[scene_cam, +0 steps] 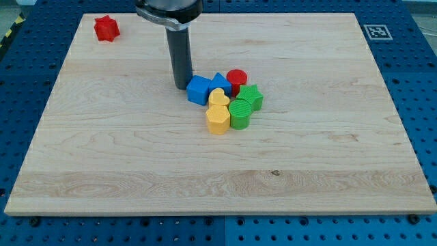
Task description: Move the red circle into the group of blocks
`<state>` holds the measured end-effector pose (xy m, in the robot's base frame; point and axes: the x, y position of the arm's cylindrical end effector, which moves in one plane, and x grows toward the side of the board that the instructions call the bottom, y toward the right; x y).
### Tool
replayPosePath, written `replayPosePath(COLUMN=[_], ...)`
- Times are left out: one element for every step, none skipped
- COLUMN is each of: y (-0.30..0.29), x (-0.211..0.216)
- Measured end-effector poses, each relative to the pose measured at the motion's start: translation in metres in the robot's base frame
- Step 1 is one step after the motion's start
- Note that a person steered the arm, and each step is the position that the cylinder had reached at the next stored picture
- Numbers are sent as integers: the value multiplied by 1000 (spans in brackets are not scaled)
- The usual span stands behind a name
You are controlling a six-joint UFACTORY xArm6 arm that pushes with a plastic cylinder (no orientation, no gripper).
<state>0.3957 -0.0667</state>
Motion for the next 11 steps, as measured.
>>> replayPosePath(y=[3, 54, 118, 138, 131, 118, 115, 114, 111, 102, 102], x=[-46, -66, -54, -29, -25, -23, -13, -7, -7, -7, -7])
